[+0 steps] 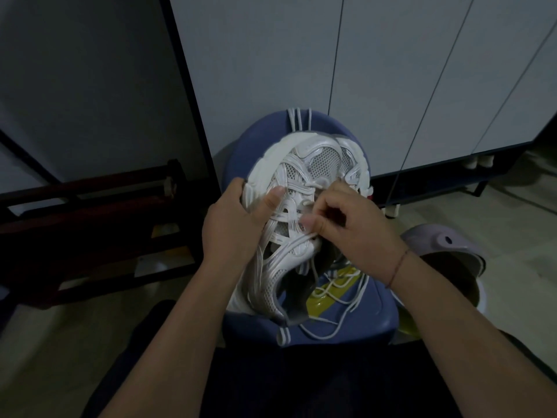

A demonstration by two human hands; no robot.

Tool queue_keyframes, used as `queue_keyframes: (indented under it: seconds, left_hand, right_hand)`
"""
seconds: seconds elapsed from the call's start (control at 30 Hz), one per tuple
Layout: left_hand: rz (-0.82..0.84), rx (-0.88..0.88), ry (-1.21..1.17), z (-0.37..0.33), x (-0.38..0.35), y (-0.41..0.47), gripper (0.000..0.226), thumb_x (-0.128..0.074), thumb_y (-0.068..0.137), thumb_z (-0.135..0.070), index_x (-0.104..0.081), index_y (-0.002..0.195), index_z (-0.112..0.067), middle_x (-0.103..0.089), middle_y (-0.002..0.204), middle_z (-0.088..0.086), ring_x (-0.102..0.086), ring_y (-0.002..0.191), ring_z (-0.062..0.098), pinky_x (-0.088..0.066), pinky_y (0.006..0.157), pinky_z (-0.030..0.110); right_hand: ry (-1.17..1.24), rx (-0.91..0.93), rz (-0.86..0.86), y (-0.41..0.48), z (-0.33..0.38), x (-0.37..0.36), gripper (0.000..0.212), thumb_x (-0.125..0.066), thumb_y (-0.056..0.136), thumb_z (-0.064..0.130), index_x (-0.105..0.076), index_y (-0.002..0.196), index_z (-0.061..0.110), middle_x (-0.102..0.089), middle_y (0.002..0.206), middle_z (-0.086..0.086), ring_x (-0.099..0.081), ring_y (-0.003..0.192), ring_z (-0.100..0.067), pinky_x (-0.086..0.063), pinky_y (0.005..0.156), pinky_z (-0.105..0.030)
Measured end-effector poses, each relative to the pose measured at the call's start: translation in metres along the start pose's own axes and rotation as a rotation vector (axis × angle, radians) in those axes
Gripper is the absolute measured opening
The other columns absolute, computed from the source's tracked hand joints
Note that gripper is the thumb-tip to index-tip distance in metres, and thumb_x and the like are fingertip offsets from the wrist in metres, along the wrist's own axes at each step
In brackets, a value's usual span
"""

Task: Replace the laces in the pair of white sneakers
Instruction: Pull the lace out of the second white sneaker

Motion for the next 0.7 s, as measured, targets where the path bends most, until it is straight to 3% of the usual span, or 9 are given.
queue_keyframes:
  seconds: [0.1,0.17,0.23,0.3,0.43,0.5,0.6,0.7]
  left_hand:
    - [0.014,0.022,-0.046,0.003,-0.002,0.002,0.046,-0.061,0.083,-0.061,-0.054,0.083,-0.016,-0.064,0.078,-0.007,-0.059,0.072,0.012,-0.048,0.067,0.034]
    - [0.022,0.021,-0.062,0.002,-0.003,0.002,0.041,-0.062,0.084,-0.059,-0.053,0.082,-0.019,-0.063,0.077,-0.009,-0.057,0.07,0.008,-0.043,0.065,0.031]
    - [0.019,0.015,-0.058,0.002,-0.004,0.001,0.044,-0.062,0.083,-0.06,-0.053,0.081,-0.017,-0.062,0.074,-0.008,-0.056,0.067,0.009,-0.046,0.065,0.033]
    - [0.01,0.01,-0.03,0.002,-0.003,-0.001,0.048,-0.061,0.082,-0.062,-0.053,0.081,-0.015,-0.062,0.072,-0.006,-0.057,0.067,0.011,-0.049,0.068,0.037]
    - [0.001,0.0,0.029,0.001,-0.003,0.0,0.053,-0.057,0.08,-0.068,-0.052,0.081,-0.016,-0.061,0.071,-0.004,-0.058,0.069,0.016,-0.051,0.069,0.04]
    - [0.0,-0.005,0.037,0.0,-0.003,0.0,0.056,-0.056,0.079,-0.071,-0.052,0.082,-0.016,-0.062,0.073,-0.004,-0.059,0.071,0.018,-0.051,0.07,0.041]
    - [-0.002,0.005,0.019,0.001,-0.002,0.0,0.054,-0.057,0.079,-0.069,-0.053,0.082,-0.015,-0.062,0.073,-0.004,-0.059,0.07,0.017,-0.05,0.069,0.039]
    - [-0.02,0.012,-0.015,0.002,0.003,0.002,0.05,-0.059,0.082,-0.063,-0.055,0.085,-0.013,-0.063,0.075,-0.006,-0.058,0.068,0.011,-0.048,0.066,0.034]
  right_hand:
    - [0.435,-0.209,-0.076,0.0,-0.028,0.004,0.035,-0.065,0.081,0.044,-0.059,0.068,0.011,-0.054,0.072,-0.012,-0.05,0.072,-0.018,-0.043,0.073,-0.032]
    - [0.564,-0.333,-0.136,-0.002,-0.046,0.008,0.057,-0.067,0.076,0.052,-0.057,0.078,-0.003,-0.052,0.075,-0.015,-0.047,0.073,-0.022,-0.041,0.073,-0.036]
    - [0.417,-0.324,-0.131,-0.002,-0.046,0.012,0.048,-0.065,0.084,0.043,-0.057,0.079,-0.004,-0.051,0.073,-0.015,-0.046,0.069,-0.019,-0.041,0.069,-0.033]
    - [0.229,-0.228,-0.111,-0.002,-0.031,0.015,0.032,-0.056,0.092,0.034,-0.058,0.077,0.006,-0.052,0.072,-0.013,-0.046,0.067,-0.012,-0.041,0.067,-0.027]
    - [-0.048,-0.064,-0.054,-0.002,-0.003,0.009,0.03,-0.056,0.087,0.049,-0.053,0.074,0.022,-0.051,0.079,0.003,-0.047,0.069,-0.003,-0.037,0.063,-0.011]
    - [-0.141,-0.008,-0.025,-0.003,0.005,0.002,0.023,-0.064,0.084,0.04,-0.05,0.071,0.027,-0.047,0.08,0.01,-0.048,0.072,0.002,-0.036,0.066,-0.008]
    - [-0.026,-0.001,-0.068,-0.001,0.003,0.007,0.024,-0.067,0.085,0.03,-0.05,0.069,0.023,-0.05,0.075,0.005,-0.047,0.067,-0.003,-0.038,0.064,-0.012]
    - [0.233,-0.184,-0.279,0.0,-0.03,0.037,0.028,-0.062,0.089,0.026,-0.051,0.067,0.013,-0.046,0.063,-0.003,-0.041,0.06,-0.008,-0.038,0.06,-0.025]
Point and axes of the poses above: each hand's wrist, its own y-axis towards the middle knuckle, its own x-axis out of the back of the hand, z = x × y, the point moved 10 cm from there along y, towards the middle knuckle
